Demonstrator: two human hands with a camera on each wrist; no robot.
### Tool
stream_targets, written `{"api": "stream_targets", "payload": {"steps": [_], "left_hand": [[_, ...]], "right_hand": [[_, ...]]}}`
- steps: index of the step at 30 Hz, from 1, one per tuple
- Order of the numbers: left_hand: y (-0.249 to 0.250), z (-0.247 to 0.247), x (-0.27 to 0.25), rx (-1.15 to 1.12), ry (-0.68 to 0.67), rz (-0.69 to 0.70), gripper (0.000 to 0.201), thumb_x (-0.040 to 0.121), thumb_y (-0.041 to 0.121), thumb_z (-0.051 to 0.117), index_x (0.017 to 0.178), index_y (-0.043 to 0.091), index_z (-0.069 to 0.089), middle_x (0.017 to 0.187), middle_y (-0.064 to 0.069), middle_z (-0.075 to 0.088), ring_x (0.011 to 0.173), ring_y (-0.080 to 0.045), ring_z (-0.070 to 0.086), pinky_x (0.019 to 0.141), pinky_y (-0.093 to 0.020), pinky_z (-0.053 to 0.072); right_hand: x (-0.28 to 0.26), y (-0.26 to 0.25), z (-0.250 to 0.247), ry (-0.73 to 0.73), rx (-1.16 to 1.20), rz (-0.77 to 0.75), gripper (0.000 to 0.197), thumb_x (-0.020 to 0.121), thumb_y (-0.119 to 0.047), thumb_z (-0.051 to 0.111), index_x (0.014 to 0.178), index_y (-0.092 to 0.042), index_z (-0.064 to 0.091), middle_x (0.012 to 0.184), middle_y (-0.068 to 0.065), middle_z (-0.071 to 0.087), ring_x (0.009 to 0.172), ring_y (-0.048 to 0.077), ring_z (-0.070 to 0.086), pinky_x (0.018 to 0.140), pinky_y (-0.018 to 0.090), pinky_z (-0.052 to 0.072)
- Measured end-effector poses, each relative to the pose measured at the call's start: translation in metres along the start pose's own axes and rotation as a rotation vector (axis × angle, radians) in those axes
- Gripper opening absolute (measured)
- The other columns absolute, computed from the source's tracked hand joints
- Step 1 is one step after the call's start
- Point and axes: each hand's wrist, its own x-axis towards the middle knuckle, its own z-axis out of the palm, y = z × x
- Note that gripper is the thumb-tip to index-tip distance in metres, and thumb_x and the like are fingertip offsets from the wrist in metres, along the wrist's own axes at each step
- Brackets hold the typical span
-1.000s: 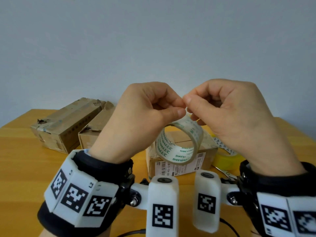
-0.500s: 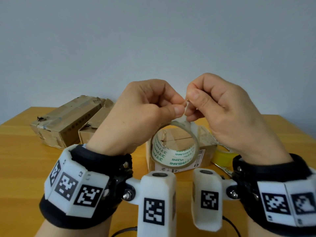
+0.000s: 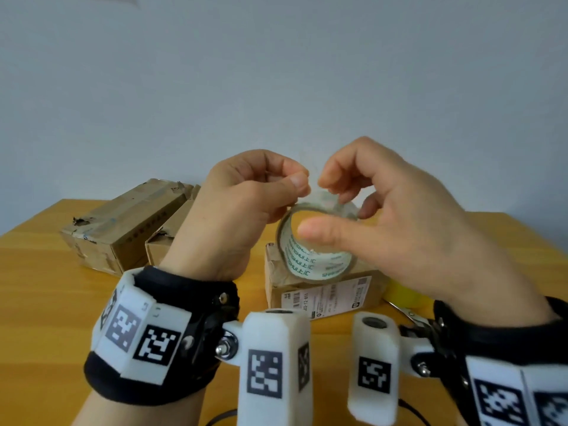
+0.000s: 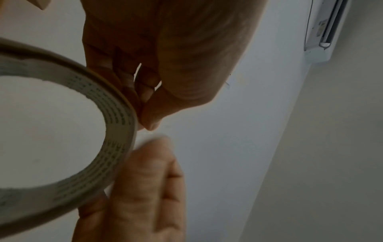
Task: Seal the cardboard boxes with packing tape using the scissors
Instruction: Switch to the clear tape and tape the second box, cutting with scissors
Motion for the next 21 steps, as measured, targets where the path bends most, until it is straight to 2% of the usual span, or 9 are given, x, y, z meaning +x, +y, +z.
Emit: {"api": "stream_targets", "payload": {"steps": [1, 3, 7, 9, 11, 15, 16, 18, 21], "left_hand": [[-0.001, 0.001, 0.0, -0.003, 0.001, -0.004, 0.007, 0.087, 0.003, 0.067, 0.082, 0.008, 0.068, 0.071, -0.004, 0.067, 0.052, -0.006, 0.052, 0.052, -0.017, 0.042], [-0.002, 0.002, 0.0, -0.008, -0.017, -0.003, 0.008, 0.087, 0.002, 0.066, 0.083, 0.008, 0.068, 0.071, -0.004, 0.066, 0.058, -0.01, 0.055, 0.054, -0.019, 0.044], [0.0, 0.001, 0.0, -0.067, -0.095, -0.002, 0.012, 0.093, 0.017, 0.061, 0.093, 0.009, 0.069, 0.083, -0.004, 0.069, 0.073, -0.015, 0.061, 0.06, -0.022, 0.05], [0.002, -0.006, 0.001, -0.14, -0.092, -0.022, 0.025, 0.096, 0.027, 0.053, 0.102, 0.01, 0.07, 0.09, -0.004, 0.069, 0.076, -0.014, 0.061, 0.062, -0.023, 0.05], [0.003, -0.014, 0.002, -0.134, -0.075, 0.001, 0.024, 0.094, 0.023, 0.056, 0.109, 0.011, 0.07, 0.096, -0.002, 0.069, 0.084, -0.013, 0.062, 0.067, -0.023, 0.05], [-0.001, -0.015, 0.002, -0.064, -0.161, 0.0, 0.032, 0.083, 0.02, 0.067, 0.114, 0.012, 0.071, 0.114, -0.014, 0.068, 0.097, -0.018, 0.066, 0.077, -0.029, 0.054], [-0.001, -0.012, 0.001, -0.07, -0.198, -0.007, 0.031, 0.083, 0.019, 0.069, 0.111, 0.009, 0.07, 0.112, -0.018, 0.068, 0.092, -0.021, 0.067, 0.075, -0.029, 0.055], [0.0, -0.006, -0.001, -0.091, -0.221, -0.015, 0.023, 0.082, 0.013, 0.073, 0.101, 0.003, 0.066, 0.091, -0.018, 0.068, 0.076, -0.02, 0.067, 0.064, -0.027, 0.055], [-0.002, -0.005, 0.002, -0.153, -0.095, -0.014, 0.014, 0.079, 0.01, 0.069, 0.088, 0.008, 0.059, 0.075, -0.007, 0.06, 0.063, -0.015, 0.061, 0.054, -0.024, 0.051]], "right_hand": [[0.001, 0.0, 0.003, -0.033, -0.085, 0.017, 0.048, 0.065, -0.063, 0.075, 0.102, -0.046, 0.051, 0.106, -0.024, 0.053, 0.104, -0.006, 0.052, 0.075, 0.016, 0.04], [0.003, 0.003, 0.006, -0.043, -0.168, 0.014, 0.043, 0.073, -0.046, 0.079, 0.104, -0.046, 0.047, 0.108, -0.026, 0.048, 0.107, -0.008, 0.049, 0.08, 0.018, 0.043], [0.006, 0.015, 0.003, 0.186, -0.029, -0.047, 0.028, 0.091, -0.003, 0.065, 0.096, -0.029, 0.061, 0.096, -0.013, 0.068, 0.095, 0.0, 0.065, 0.08, 0.022, 0.053], [0.006, 0.018, 0.0, 0.21, 0.108, -0.019, 0.025, 0.093, -0.002, 0.062, 0.094, -0.027, 0.063, 0.095, -0.008, 0.072, 0.092, 0.007, 0.069, 0.081, 0.033, 0.056], [0.006, 0.02, -0.001, 0.189, 0.208, 0.005, 0.021, 0.095, -0.005, 0.061, 0.094, -0.026, 0.065, 0.096, -0.003, 0.073, 0.09, 0.014, 0.07, 0.079, 0.046, 0.058], [0.006, 0.019, 0.004, 0.096, 0.311, 0.031, 0.024, 0.096, -0.005, 0.061, 0.094, -0.026, 0.07, 0.092, -0.005, 0.072, 0.086, 0.013, 0.07, 0.073, 0.037, 0.056], [0.007, 0.019, 0.007, 0.061, 0.319, 0.031, 0.023, 0.096, -0.005, 0.062, 0.095, -0.027, 0.07, 0.093, -0.005, 0.072, 0.088, 0.013, 0.071, 0.074, 0.037, 0.056], [0.008, 0.02, 0.012, 0.023, 0.363, 0.041, 0.022, 0.096, -0.006, 0.063, 0.1, -0.028, 0.067, 0.095, -0.003, 0.073, 0.088, 0.014, 0.072, 0.072, 0.034, 0.056], [0.011, 0.025, 0.014, 0.07, 0.464, 0.111, 0.018, 0.094, -0.01, 0.065, 0.103, -0.026, 0.06, 0.098, 0.003, 0.073, 0.089, 0.014, 0.071, 0.073, 0.029, 0.055]]}}
